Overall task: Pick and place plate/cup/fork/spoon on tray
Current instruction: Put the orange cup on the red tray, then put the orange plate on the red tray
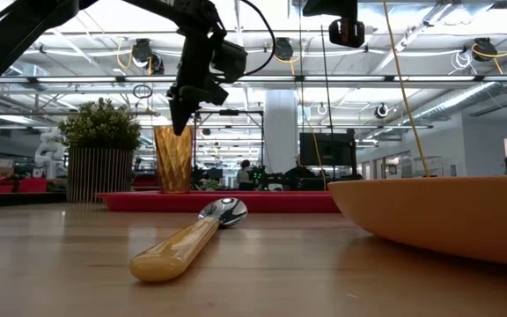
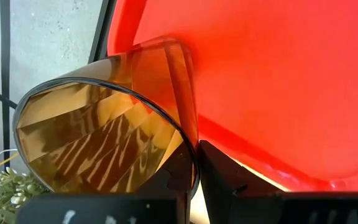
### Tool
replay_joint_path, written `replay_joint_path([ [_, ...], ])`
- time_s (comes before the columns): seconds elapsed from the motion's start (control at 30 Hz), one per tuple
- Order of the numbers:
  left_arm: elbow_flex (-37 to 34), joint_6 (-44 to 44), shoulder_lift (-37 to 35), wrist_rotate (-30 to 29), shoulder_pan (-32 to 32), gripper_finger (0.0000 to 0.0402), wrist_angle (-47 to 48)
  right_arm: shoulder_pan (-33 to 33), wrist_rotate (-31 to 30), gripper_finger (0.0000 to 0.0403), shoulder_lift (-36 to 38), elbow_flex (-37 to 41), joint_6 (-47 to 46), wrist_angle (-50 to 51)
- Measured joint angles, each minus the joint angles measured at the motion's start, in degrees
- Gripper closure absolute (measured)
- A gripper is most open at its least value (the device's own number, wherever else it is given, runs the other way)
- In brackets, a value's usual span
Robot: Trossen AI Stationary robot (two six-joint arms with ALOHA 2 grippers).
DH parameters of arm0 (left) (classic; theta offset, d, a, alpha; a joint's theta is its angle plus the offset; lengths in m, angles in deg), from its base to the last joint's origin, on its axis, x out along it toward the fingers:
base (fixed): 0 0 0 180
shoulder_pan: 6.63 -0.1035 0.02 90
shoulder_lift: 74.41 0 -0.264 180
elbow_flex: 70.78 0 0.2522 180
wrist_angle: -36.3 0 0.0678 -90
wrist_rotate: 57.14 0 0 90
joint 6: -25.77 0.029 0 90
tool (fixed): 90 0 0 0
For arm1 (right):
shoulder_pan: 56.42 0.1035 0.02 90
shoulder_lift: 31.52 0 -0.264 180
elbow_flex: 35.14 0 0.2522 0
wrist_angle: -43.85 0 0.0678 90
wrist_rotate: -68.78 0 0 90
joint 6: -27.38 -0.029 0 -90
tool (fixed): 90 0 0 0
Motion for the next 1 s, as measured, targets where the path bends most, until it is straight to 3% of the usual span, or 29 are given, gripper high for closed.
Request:
replay_joint_path([
  [0.27, 0.0, 0.4, 0.0, 0.0, 0.0, 0.0370, -0.3, 1.0, 0.0, 0.0403, 0.0, 0.0, -0.4, 0.0],
  [0.67, 0.0, -0.3, 0.0, -4.7, 0.1, 0.0244, -0.1, 2.3, 0.0, 0.0403, 0.0, 0.0, -0.4, 0.0],
  [1.0, 0.0, -1.9, -1.4, -4.9, 1.4, 0.0215, 0.3, 2.3, -0.1, 0.0403, 0.0, 0.0, -0.4, 0.0],
])
